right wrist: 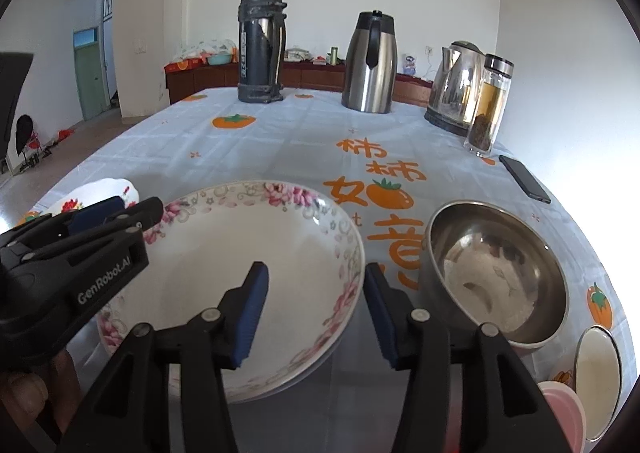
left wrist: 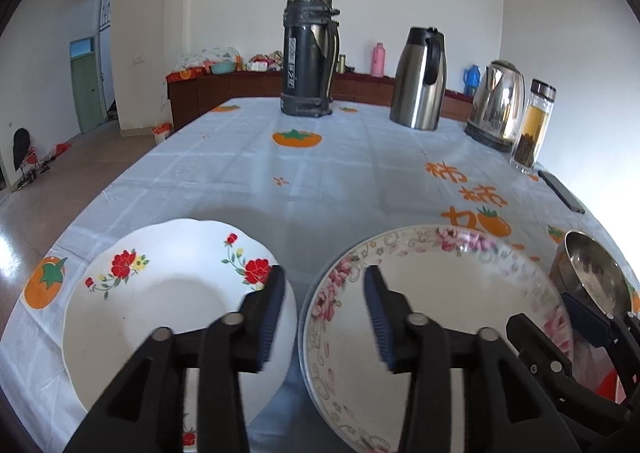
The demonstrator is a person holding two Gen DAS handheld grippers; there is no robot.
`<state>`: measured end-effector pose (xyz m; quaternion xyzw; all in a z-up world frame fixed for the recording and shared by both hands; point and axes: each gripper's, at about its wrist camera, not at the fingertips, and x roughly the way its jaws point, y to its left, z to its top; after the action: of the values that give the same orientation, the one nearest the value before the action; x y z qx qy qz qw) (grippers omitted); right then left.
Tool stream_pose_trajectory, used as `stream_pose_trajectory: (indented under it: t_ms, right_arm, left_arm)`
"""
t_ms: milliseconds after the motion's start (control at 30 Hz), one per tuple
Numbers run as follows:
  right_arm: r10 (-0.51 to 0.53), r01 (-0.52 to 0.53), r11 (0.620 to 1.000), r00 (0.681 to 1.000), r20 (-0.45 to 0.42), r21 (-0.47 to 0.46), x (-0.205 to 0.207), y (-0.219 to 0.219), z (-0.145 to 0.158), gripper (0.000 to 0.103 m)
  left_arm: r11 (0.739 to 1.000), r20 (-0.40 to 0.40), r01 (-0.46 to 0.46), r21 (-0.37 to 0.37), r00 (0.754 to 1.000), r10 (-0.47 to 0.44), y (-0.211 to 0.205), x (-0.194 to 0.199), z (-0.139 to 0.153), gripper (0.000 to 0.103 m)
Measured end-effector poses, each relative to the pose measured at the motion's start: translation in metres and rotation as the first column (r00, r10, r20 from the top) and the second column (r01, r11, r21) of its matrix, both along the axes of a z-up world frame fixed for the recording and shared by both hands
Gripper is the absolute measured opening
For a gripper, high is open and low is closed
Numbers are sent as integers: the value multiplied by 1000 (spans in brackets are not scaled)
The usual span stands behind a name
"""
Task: Organize plates and bowls
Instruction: 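Open both grippers and release the pink-floral plate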
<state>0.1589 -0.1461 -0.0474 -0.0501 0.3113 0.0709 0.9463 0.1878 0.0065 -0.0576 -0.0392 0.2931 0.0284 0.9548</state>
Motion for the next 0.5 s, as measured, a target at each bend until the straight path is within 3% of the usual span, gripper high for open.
stream_pose_trajectory:
  t_ms: [100, 233, 500]
  right_arm:
    - [7, -7, 1000, 997, 77, -6, -13, 2, 7, 67]
    - [30, -25, 998, 995, 97, -50, -16, 13, 8, 67]
    - [36, -38, 999, 994, 105, 17, -16, 2, 10, 68]
  left_arm:
    - [1000, 40, -3, 16, 999, 2, -2, -5, 4, 62]
    - [1000, 53, -17, 3, 998, 16, 2, -6, 5, 62]
    - [997, 73, -76, -32, 994, 79, 14, -12, 5, 63]
